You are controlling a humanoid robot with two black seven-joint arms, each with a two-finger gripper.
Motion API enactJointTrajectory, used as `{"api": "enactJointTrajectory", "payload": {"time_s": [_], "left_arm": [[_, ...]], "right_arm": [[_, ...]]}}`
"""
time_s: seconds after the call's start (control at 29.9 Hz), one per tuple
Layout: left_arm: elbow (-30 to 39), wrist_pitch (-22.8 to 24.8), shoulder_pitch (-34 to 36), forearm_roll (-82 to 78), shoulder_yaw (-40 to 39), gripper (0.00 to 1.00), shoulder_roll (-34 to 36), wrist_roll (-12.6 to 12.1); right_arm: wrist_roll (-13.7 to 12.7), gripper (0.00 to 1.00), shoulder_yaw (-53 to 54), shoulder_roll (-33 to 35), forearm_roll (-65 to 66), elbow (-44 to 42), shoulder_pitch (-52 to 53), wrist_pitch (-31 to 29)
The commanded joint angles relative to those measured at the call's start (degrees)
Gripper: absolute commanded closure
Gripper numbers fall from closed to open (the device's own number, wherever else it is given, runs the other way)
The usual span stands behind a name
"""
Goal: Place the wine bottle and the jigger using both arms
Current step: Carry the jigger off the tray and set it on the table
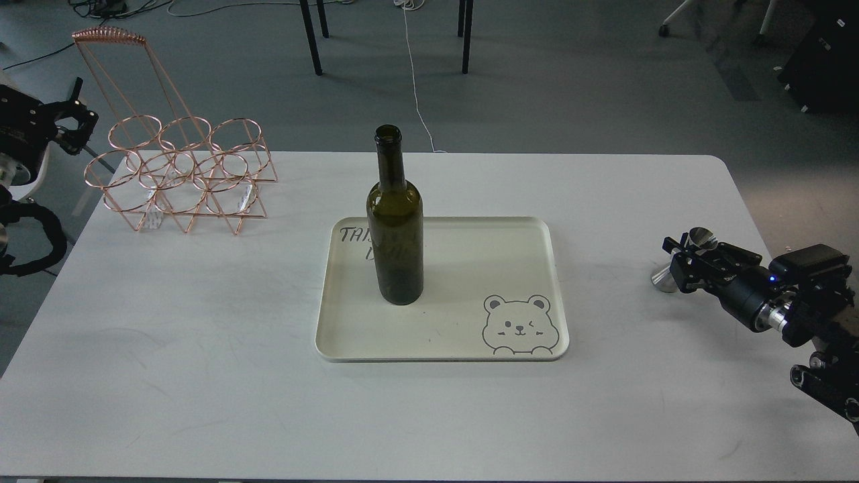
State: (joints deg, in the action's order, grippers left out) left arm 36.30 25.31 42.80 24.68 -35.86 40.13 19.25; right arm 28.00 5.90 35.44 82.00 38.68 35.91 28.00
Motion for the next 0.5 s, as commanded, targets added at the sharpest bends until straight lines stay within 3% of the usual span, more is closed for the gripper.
{"api": "enactJointTrajectory", "payload": {"time_s": [0.0,0.33,0.47], "left_arm": [[0.00,0.00,0.09,0.02,0.00,0.02,0.04,0.00],[0.09,0.09,0.17,0.02,-0.09,0.02,0.30,0.00],[0.35,0.17,0.26,-0.07,0.00,0.02,1.61,-0.44]], "right_arm": [[0.00,0.48,-0.01,0.60,0.00,0.78,-0.40,0.00],[0.00,0.32,-1.15,7.62,0.09,8.77,-3.04,0.00],[0.00,0.06,-1.07,14.47,0.00,14.13,-3.56,0.00]]}}
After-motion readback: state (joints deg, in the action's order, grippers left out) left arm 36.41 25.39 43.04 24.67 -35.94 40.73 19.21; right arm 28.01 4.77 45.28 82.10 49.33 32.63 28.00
